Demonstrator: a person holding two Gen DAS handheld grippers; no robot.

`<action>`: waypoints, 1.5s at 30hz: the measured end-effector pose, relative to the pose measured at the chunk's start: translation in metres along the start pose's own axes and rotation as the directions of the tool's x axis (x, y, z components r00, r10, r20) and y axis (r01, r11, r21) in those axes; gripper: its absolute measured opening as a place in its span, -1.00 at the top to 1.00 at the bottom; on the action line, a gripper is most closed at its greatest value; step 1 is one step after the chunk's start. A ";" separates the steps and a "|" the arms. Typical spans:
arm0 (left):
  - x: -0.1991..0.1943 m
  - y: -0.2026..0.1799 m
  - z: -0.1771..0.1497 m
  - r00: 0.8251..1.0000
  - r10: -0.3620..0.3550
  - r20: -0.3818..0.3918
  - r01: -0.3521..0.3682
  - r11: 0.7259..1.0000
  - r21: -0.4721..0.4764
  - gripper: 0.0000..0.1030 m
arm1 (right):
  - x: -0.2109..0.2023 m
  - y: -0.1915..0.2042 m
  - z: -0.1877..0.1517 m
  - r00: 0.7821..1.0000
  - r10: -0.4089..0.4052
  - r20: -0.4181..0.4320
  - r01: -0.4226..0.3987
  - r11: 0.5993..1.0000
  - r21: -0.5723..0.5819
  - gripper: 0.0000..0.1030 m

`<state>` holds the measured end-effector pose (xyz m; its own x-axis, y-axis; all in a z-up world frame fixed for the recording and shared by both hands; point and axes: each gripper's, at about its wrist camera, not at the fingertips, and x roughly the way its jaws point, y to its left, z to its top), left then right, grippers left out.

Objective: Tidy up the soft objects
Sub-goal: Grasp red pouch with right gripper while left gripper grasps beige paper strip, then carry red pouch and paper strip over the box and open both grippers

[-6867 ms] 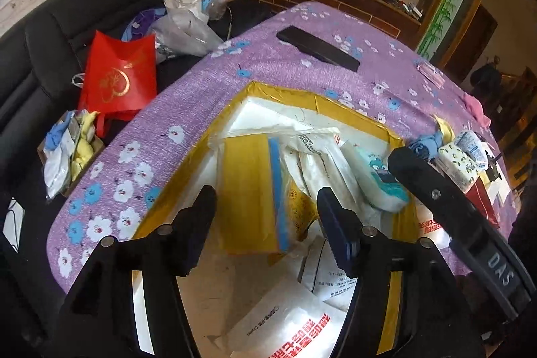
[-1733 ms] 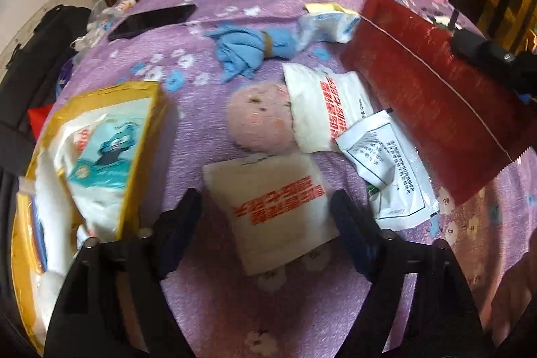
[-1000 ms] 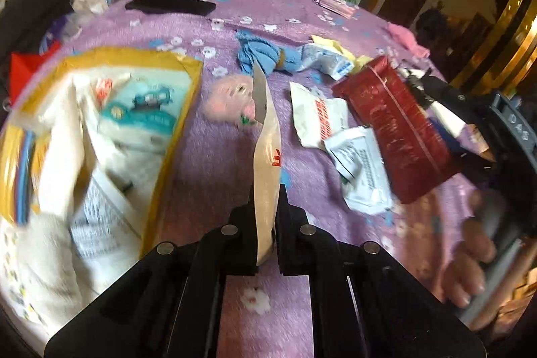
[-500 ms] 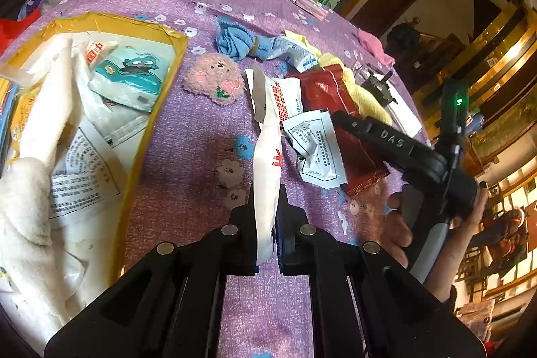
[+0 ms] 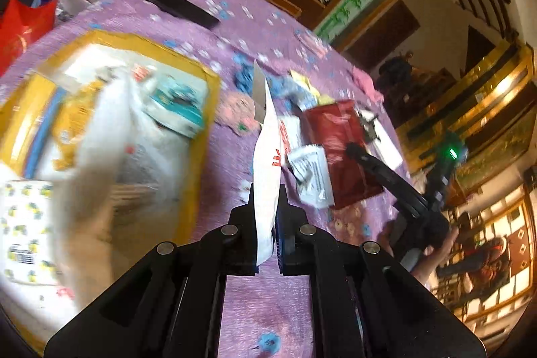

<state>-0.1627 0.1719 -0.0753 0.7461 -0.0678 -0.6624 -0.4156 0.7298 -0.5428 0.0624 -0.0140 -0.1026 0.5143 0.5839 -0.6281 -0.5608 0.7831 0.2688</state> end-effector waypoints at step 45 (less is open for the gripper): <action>-0.033 0.110 0.050 0.983 0.178 -0.043 -0.183 0.970 -0.159 -0.11 | 0.012 0.135 -0.012 0.847 0.524 -0.086 -0.518 0.851 0.082 -0.29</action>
<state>-0.2071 0.2890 -0.0875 0.6371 0.0344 -0.7700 -0.6226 0.6119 -0.4878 -0.0146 0.0967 -0.0825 0.0860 0.8868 -0.4541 -0.6909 0.3814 0.6141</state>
